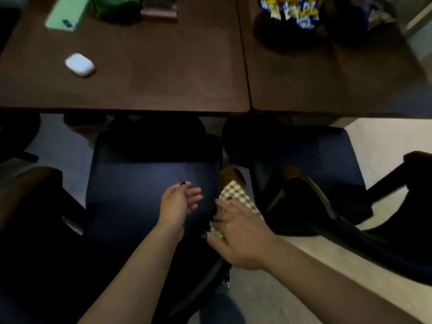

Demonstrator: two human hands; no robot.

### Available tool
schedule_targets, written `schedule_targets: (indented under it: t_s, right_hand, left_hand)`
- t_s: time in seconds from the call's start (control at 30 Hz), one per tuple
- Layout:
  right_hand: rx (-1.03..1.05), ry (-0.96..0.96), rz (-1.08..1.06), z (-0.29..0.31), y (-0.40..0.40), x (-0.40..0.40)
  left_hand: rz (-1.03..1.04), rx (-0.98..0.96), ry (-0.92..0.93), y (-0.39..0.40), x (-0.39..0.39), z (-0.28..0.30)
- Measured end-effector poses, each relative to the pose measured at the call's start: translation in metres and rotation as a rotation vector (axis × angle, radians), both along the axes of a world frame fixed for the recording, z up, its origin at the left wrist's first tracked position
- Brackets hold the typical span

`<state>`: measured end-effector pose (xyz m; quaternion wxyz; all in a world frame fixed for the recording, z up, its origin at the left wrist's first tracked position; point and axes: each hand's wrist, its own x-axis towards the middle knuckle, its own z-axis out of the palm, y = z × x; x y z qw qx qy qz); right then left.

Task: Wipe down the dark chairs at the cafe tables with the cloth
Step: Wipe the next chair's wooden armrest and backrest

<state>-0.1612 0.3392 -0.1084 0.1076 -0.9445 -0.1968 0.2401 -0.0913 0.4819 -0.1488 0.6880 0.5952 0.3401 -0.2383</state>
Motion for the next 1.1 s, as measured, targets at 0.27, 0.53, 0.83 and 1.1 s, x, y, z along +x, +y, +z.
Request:
schedule_targets:
  t_s: [0.27, 0.53, 0.83, 1.1]
  right_hand:
    - [-0.623, 0.206, 0.373, -0.032, 0.043, 0.077]
    - [-0.611, 0.125, 0.060, -0.056, 0.027, 0.103]
    - [0.166, 0.063, -0.613, -0.073, -0.020, 0.106]
    - [0.575, 0.257, -0.991, -0.091, -0.042, 0.122]
  left_hand:
    - [0.094, -0.048, 0.074, 0.010, -0.007, -0.053]
    - [-0.016, 0.000, -0.049, 0.000, 0.001, -0.065]
    - [-0.369, 0.046, -0.184, -0.021, -0.014, -0.064]
    - [-0.639, -0.024, -0.138, -0.022, -0.021, -0.076]
